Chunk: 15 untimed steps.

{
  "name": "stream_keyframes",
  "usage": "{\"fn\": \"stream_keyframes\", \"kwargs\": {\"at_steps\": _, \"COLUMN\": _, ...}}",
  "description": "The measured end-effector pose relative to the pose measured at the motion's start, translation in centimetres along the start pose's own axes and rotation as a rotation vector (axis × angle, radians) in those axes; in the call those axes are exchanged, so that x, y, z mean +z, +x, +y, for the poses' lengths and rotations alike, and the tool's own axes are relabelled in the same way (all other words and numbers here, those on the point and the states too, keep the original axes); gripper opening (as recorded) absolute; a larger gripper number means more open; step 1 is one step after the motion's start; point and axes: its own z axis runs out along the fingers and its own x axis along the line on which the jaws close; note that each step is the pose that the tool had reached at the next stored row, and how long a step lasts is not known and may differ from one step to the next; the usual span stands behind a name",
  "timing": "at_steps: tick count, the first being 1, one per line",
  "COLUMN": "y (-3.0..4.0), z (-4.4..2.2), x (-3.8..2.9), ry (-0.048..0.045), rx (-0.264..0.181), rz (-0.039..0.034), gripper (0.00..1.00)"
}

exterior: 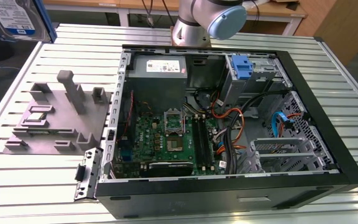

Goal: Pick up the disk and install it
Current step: 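Pick up the disk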

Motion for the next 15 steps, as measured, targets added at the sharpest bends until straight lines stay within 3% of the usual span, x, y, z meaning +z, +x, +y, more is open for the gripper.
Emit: {"fn": "stream_keyframes", "kwargs": {"at_steps": 15, "y": -0.09, "z": -1.91, "x": -0.05, "ry": 0.0000, "rx": 0.000, "rz": 0.0001, "gripper": 0.35}}
